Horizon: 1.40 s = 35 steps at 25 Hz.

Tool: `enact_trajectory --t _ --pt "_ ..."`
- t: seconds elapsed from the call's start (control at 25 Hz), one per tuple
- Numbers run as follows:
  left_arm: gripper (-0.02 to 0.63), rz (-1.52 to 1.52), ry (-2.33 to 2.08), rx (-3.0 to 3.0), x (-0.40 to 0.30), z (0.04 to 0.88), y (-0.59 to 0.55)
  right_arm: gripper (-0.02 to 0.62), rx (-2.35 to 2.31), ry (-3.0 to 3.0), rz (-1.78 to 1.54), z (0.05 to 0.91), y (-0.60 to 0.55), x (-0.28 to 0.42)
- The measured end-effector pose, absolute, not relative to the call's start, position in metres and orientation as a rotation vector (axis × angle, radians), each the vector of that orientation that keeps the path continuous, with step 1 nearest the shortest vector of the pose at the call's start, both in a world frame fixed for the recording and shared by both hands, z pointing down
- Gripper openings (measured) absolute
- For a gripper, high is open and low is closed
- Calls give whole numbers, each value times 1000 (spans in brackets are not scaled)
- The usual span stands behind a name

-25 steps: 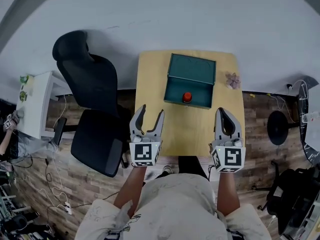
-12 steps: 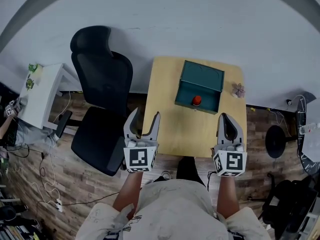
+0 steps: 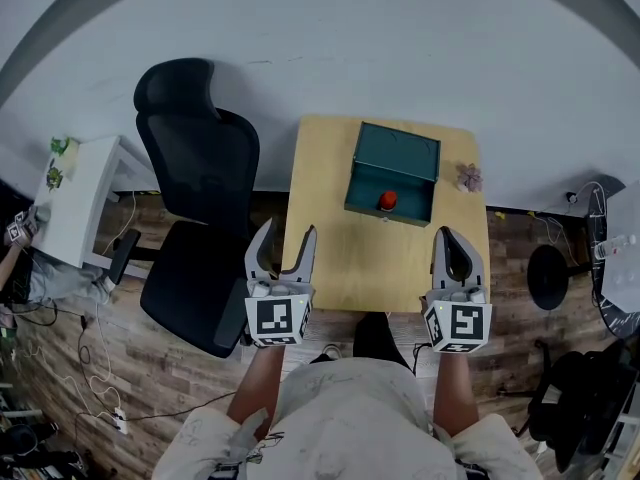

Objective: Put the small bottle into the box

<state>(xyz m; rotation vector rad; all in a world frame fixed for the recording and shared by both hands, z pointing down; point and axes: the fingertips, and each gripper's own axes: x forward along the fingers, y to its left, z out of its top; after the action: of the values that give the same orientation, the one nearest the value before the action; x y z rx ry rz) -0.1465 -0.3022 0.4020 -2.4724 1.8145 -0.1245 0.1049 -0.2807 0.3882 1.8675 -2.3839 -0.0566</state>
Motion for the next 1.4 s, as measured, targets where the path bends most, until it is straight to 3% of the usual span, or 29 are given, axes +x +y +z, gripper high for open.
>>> enact_trajectory --t 0.16,0.4,1.4 --pt "219 -120 1798 -2474 -144 399 -305 15 1876 -2379 -56 388 -280 108" --pt "8 -95 1816 -2414 -150 391 -303 15 1886 -2369 -57 388 -280 108" --pt "8 -164 1777 -2419 -146 394 -316 15 1880 -2355 -62 387 -287 106"
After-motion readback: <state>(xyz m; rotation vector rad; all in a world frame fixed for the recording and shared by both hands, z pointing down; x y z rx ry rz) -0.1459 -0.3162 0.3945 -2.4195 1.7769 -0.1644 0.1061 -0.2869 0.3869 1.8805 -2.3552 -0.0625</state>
